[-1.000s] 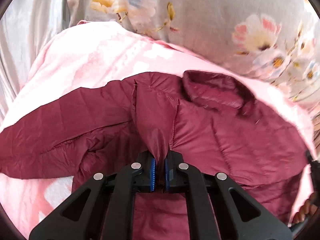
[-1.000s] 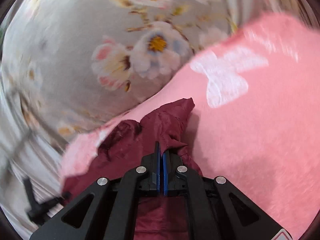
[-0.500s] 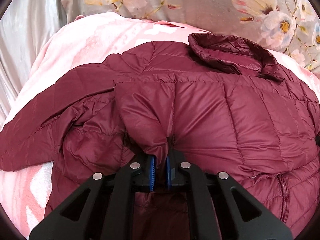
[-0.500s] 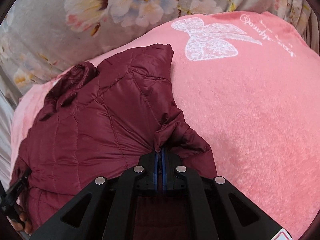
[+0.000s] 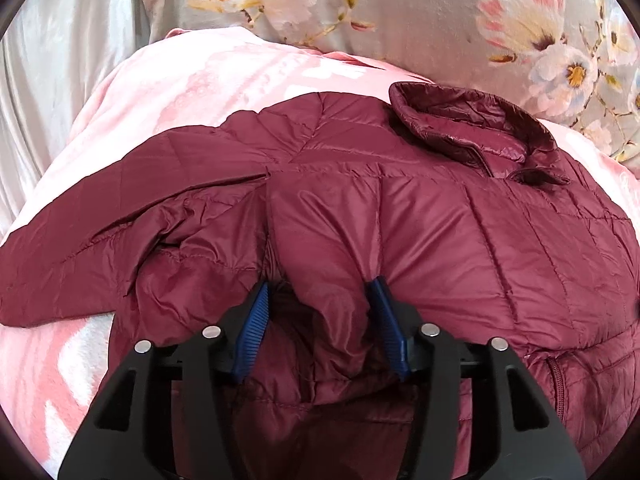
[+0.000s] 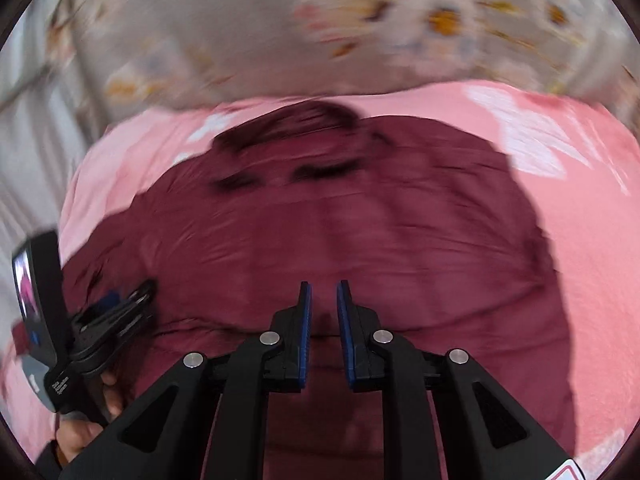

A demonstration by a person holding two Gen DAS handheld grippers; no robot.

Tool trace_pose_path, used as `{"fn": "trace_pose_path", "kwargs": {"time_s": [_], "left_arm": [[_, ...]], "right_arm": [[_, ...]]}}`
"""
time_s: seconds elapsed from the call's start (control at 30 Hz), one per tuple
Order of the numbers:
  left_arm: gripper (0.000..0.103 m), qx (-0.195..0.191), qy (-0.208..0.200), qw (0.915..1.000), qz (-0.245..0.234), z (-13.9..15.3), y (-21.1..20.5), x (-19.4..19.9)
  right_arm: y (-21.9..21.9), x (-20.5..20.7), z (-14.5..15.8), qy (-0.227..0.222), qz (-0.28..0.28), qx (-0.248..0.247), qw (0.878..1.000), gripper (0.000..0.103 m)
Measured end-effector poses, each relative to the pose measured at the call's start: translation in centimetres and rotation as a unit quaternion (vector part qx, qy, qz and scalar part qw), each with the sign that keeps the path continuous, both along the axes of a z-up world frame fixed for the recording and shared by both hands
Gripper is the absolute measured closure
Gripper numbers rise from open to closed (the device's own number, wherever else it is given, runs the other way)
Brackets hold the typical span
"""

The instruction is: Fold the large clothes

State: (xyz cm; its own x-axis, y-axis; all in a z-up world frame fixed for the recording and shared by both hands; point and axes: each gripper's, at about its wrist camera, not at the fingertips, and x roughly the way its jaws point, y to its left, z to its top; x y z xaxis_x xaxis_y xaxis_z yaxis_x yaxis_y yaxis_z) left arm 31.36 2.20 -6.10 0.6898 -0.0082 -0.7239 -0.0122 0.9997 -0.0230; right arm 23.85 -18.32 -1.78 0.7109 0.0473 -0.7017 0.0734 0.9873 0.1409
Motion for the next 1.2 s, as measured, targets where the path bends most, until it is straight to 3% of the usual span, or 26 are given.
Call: {"fn": "trace_pose_path", "kwargs": {"time_s": [0.1,0.2,0.43,0.97,1.13,1.2], "left_arm": [[0.052,-0.007,0.001,1.0000,0.000,0.0,0.1,0.0],[0.051,-0.006,0.001,1.0000,-0.001,-0.1,0.1,0.0],[0.049,0.008,0.002,1.0000,-0.004,-0.2,-0.3,0.1],[0.046,0.025,0.002,0.9997,-0.007,-0.2,-0.6,0.1],[0.018,-0.006,0.005,0.9999,-0.010,0.1,0.2,-0.3],[0.016,-0.039,0.008,0.9992,-0.006,0.8,2.0,-1.7]], "right_arm": [[3.4,2.0,-1.8,0.027,0.029,-0.013,0.999,0.088],[4.1,3.0,-4.1,0.050,0.029,-0.016,0.998,0.088],[4.3,2.2,-4.9,0.023,0.023,-0.017,0.999,0.088],[5.1,2.2,-5.2,0.017,0.015,-0.034,0.999,0.088],[5.1,2.2,-5.2,0.015,0.018,-0.025,0.999,0.089],[4.8,2.2,-5.3,0.014,0.019,-0.015,1.000,0.089]]}}
